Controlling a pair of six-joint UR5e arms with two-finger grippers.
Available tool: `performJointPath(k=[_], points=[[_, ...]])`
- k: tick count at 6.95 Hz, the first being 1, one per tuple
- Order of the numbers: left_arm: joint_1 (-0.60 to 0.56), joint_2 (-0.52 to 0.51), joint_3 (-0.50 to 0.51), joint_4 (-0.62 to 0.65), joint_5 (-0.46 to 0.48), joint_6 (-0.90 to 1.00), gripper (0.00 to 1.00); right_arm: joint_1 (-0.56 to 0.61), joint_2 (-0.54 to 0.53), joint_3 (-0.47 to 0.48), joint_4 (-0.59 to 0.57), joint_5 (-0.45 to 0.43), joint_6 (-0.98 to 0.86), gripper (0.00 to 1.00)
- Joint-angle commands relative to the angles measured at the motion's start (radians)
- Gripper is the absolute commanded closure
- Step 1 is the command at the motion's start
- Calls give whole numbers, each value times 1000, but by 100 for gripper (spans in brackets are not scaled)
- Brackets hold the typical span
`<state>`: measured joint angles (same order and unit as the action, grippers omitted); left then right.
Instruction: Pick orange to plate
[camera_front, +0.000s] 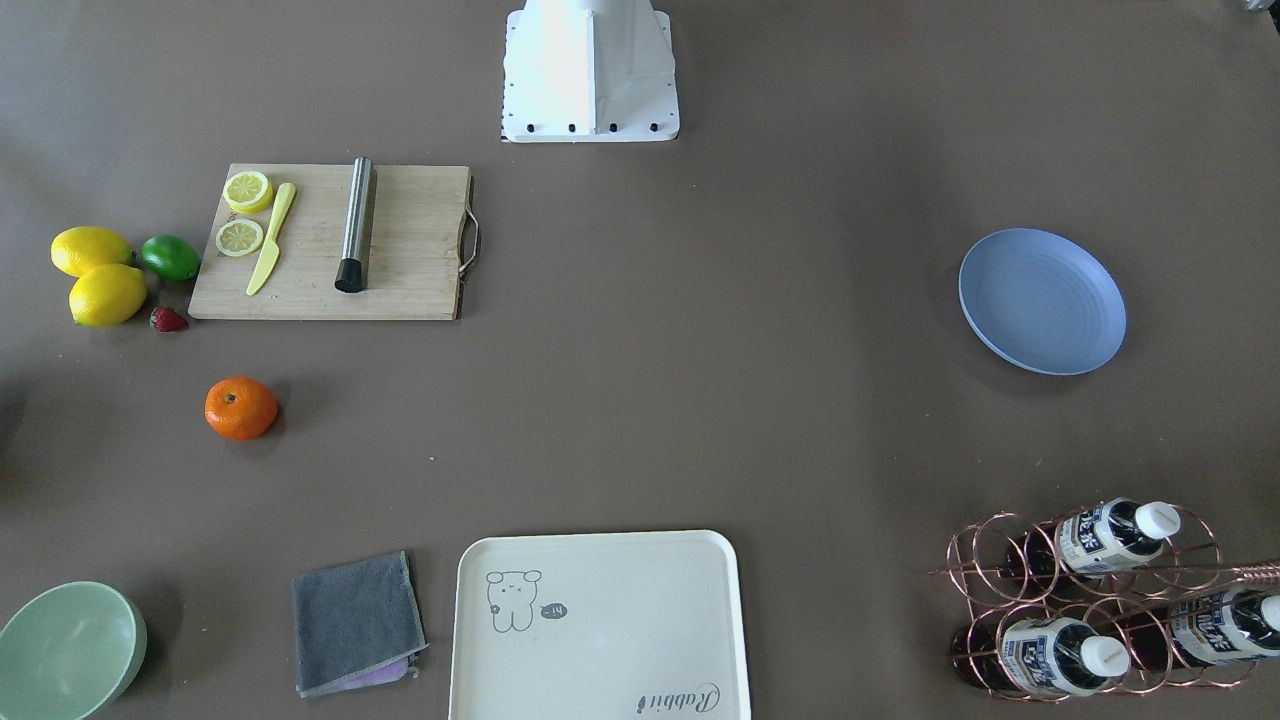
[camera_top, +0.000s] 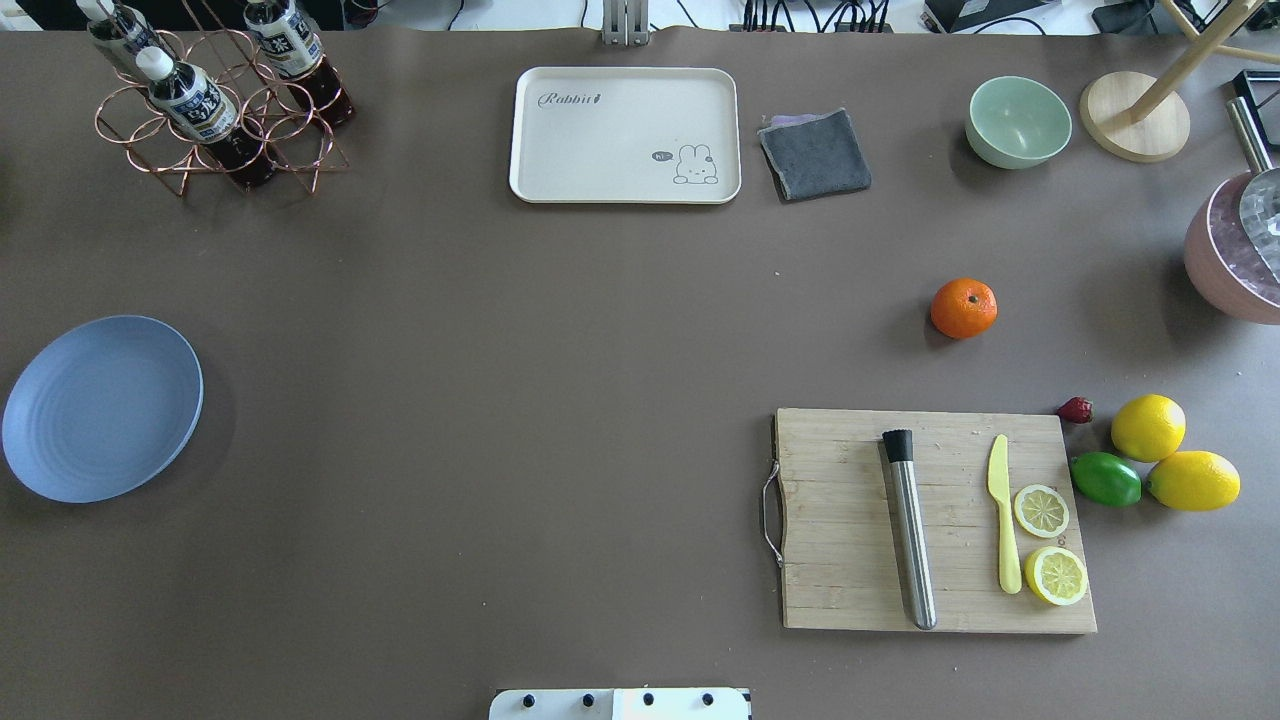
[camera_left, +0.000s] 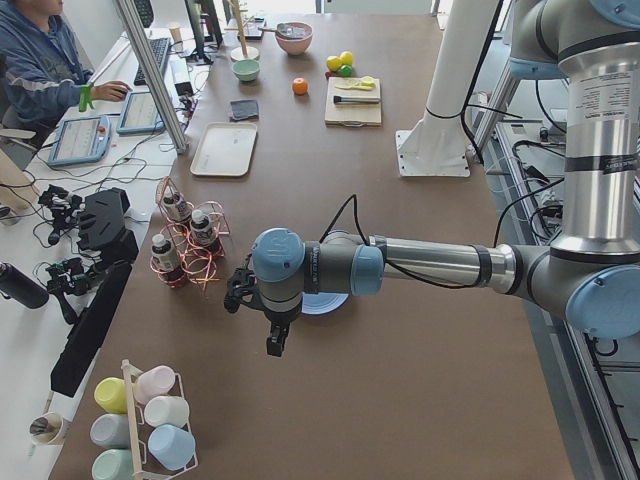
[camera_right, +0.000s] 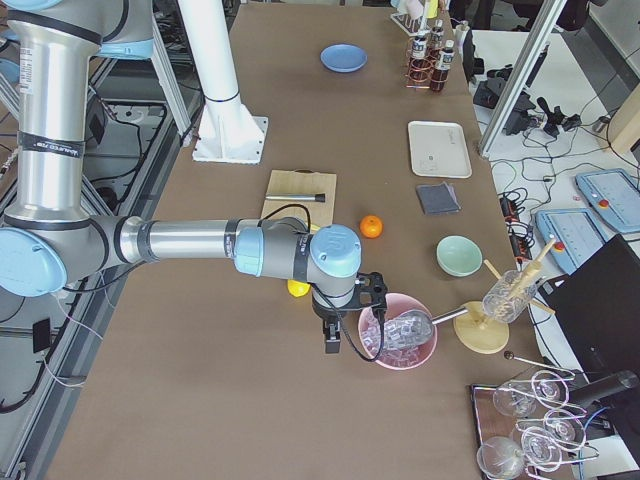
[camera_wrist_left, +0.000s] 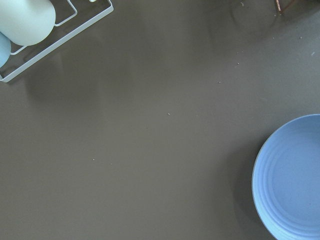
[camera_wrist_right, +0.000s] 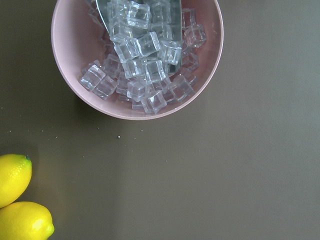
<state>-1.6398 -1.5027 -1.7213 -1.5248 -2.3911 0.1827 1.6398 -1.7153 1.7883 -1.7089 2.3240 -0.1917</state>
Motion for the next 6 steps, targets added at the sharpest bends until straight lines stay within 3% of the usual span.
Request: performJointPath(k=[1, 3, 5, 6], points=[[0, 2, -1, 0, 0, 1, 2, 0, -1, 0, 0, 0, -2, 0], [0, -11, -14, -30, 1, 0, 2, 0, 0, 3, 0, 2, 0, 0], [3, -8, 40, -284, -13, -5, 2, 0, 0, -4, 96, 52, 1, 0], [8, 19, 52, -352, -72, -3, 2, -5, 2, -1, 173, 48, 6, 0]])
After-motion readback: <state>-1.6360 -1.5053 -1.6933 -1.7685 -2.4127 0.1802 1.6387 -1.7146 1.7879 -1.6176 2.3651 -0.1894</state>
